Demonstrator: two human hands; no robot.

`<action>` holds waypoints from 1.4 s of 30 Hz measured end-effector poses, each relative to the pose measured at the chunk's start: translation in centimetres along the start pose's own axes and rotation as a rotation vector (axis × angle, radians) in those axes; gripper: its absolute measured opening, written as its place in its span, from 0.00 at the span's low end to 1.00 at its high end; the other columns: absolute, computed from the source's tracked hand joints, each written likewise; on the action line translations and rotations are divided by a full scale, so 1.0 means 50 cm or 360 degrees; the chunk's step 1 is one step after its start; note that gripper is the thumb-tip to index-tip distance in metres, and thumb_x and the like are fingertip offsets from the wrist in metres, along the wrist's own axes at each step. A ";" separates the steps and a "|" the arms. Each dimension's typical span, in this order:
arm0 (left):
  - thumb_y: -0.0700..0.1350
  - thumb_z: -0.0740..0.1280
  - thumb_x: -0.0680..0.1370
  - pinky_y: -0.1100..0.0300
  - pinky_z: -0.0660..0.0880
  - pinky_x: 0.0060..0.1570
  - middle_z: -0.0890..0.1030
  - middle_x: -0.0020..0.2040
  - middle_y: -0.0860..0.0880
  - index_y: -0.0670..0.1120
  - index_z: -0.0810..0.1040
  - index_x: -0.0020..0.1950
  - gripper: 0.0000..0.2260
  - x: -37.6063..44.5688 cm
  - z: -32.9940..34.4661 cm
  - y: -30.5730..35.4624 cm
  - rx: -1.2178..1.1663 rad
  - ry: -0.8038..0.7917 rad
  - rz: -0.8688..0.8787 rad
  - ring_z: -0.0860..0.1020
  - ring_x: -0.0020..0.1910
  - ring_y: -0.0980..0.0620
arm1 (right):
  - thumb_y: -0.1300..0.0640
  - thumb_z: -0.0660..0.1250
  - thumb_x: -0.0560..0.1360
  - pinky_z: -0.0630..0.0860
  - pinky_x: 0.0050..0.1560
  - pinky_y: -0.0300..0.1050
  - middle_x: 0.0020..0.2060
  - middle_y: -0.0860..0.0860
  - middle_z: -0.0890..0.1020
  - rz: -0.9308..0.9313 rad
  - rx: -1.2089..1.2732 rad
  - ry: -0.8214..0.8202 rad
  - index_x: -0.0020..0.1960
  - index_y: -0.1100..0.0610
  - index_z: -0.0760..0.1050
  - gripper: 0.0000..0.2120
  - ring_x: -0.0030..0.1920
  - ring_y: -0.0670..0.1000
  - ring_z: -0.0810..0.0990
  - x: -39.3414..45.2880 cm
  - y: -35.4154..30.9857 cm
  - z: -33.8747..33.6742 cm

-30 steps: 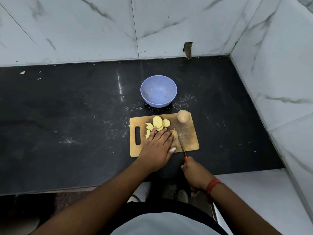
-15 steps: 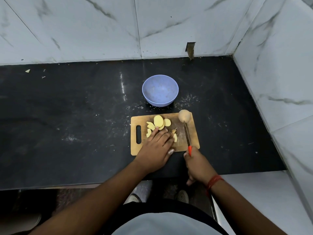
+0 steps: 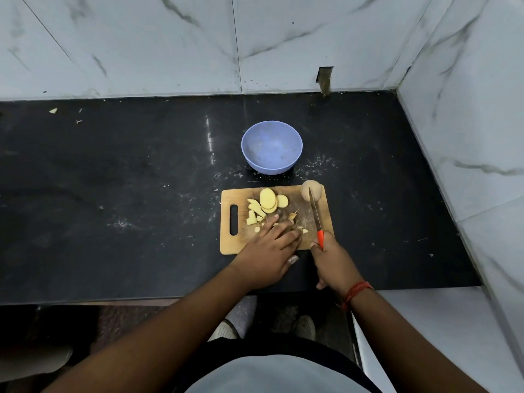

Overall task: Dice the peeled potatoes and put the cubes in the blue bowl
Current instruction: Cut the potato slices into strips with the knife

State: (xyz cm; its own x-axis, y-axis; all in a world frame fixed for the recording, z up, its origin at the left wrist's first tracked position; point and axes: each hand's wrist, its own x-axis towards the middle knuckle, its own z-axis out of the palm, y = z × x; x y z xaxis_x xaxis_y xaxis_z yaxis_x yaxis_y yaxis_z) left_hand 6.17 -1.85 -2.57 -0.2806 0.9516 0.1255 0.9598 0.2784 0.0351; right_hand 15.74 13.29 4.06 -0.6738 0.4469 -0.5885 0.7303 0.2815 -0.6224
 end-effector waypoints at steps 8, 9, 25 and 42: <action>0.52 0.59 0.83 0.40 0.54 0.77 0.72 0.72 0.45 0.43 0.72 0.74 0.22 -0.008 0.000 0.008 -0.0041 0.0087 -0.0018 0.66 0.74 0.44 | 0.52 0.54 0.83 0.77 0.24 0.44 0.44 0.56 0.78 -0.0024 -0.0042 0.0026 0.60 0.53 0.64 0.08 0.26 0.57 0.81 -0.010 -0.001 -0.013; 0.52 0.60 0.83 0.40 0.54 0.77 0.73 0.71 0.45 0.43 0.72 0.74 0.22 -0.010 0.002 0.008 -0.0052 0.0085 -0.0036 0.67 0.73 0.44 | 0.52 0.54 0.83 0.76 0.23 0.43 0.45 0.57 0.78 -0.0017 -0.0062 0.0005 0.61 0.52 0.63 0.09 0.26 0.58 0.81 -0.013 0.002 -0.014; 0.54 0.58 0.83 0.40 0.55 0.77 0.74 0.70 0.44 0.42 0.69 0.75 0.24 -0.009 0.026 0.027 -0.0068 0.0035 -0.0144 0.67 0.72 0.43 | 0.54 0.52 0.83 0.74 0.40 0.47 0.40 0.53 0.78 -0.0181 -0.0595 -0.0039 0.55 0.55 0.61 0.04 0.39 0.52 0.78 -0.088 0.079 0.010; 0.54 0.56 0.84 0.41 0.56 0.77 0.73 0.71 0.44 0.41 0.69 0.76 0.24 -0.004 0.031 0.036 -0.0114 0.0047 -0.0205 0.68 0.72 0.43 | 0.63 0.55 0.81 0.68 0.37 0.44 0.40 0.55 0.75 -0.0029 -0.0814 -0.0156 0.60 0.61 0.62 0.09 0.37 0.51 0.75 -0.059 0.075 0.032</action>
State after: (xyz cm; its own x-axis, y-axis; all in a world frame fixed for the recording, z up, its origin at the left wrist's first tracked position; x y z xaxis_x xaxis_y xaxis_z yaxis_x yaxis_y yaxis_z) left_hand 7.96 -1.36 -4.07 -0.4025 0.9040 0.1443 0.9137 0.3872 0.1235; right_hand 20.29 11.67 2.65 -0.6765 0.3632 -0.6406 0.6633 0.6785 -0.3157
